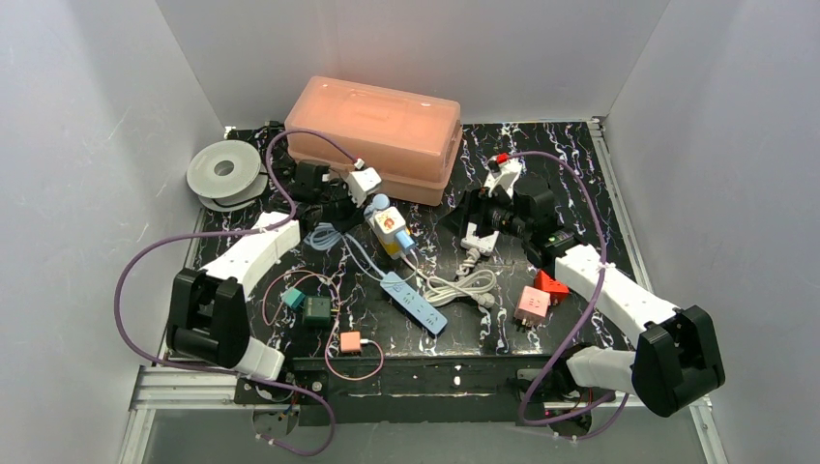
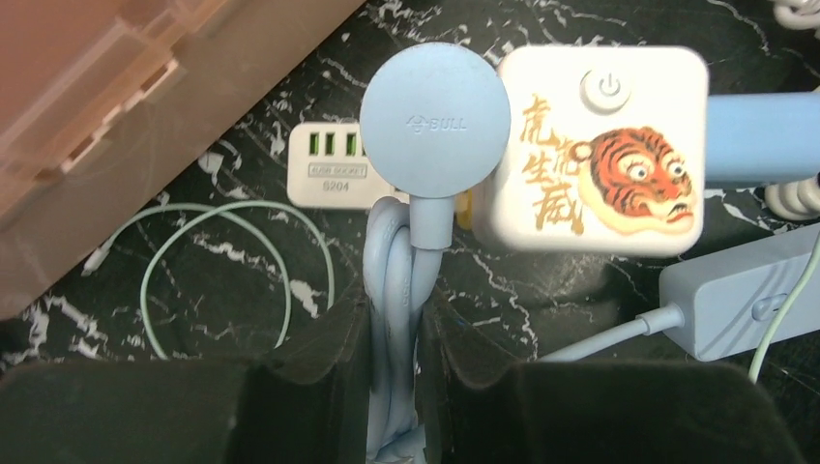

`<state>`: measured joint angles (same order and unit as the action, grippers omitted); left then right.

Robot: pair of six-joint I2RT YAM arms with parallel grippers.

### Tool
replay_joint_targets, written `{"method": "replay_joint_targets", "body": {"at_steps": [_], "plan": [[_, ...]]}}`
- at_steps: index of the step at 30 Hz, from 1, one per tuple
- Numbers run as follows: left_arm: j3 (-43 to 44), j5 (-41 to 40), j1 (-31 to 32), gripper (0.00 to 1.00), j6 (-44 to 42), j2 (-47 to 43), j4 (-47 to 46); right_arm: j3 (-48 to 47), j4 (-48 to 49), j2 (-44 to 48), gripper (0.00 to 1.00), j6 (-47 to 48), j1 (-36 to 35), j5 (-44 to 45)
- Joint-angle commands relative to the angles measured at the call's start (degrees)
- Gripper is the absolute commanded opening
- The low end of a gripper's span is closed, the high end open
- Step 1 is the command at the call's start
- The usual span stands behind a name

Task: Pull the plug off the socket
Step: Remove the plug from the socket, then place the plug at the center of the board.

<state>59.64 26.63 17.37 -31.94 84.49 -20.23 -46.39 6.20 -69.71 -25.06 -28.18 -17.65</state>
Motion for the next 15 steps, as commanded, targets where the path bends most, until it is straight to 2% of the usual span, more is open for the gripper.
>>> {"method": "replay_joint_targets", "body": {"at_steps": [1, 7, 12, 14, 15], "plan": [[0.6, -4.9, -2.3, 0.0, -0.3, -5.2, 6.6, -2.8, 1.6, 0.7, 0.91, 0.4, -0.2, -2.5], [-1.4, -5.8, -9.2, 0.0, -0.7, -9.2, 13.3, -4.0, 0.1, -0.7, 0.91, 2.2, -3.2, 0.7], [-5.7, -0.5, -10.4, 0.0, -5.7, -12.9, 21.8, -4.4, -0.2, -2.1, 0.92, 2.2, -4.3, 2.4], [-8.5, 1.2, -10.2, 0.05, -8.5, -13.7, 23.9, -4.5, -0.7, -2.9, 0.92, 2.3, -4.3, 3.2], [-9.6, 1.4, -10.0, 0.12, -10.1, -13.7, 24.9, -4.6, -1.2, -3.3, 0.92, 2.4, -4.4, 3.4]]}}
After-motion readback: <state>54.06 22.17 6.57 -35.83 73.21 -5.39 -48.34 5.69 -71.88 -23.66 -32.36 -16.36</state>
